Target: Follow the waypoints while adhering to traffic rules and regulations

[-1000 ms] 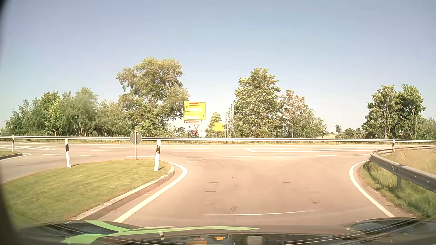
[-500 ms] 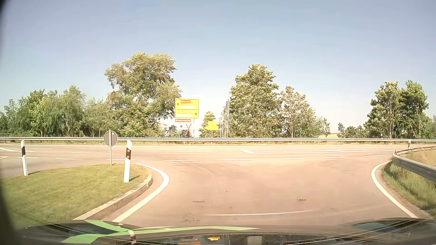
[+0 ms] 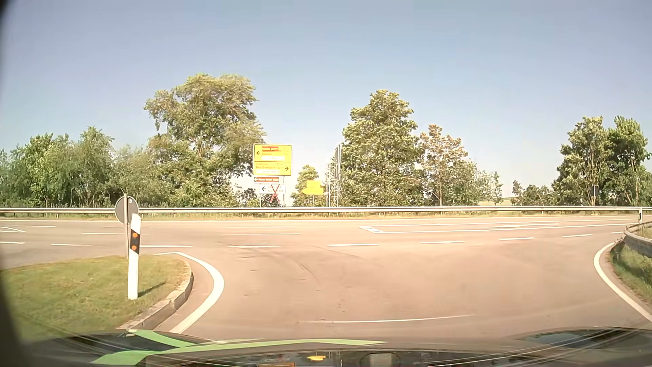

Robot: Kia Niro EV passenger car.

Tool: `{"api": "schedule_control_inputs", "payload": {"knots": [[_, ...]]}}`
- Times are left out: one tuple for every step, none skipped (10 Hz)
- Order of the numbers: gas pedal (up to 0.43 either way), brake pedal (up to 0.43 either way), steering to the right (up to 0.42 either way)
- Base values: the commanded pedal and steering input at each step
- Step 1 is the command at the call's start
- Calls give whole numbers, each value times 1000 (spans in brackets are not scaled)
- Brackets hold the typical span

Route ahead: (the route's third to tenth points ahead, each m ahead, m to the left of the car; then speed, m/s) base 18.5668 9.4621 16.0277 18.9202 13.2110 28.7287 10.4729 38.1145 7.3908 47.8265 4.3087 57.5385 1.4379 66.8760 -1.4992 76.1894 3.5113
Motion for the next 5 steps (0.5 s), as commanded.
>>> {"api": "schedule_control_inputs", "payload": {"knots": [[0,110,-5],[0,110,-6],[0,104,-9],[0,104,-16],[0,98,-25]]}}
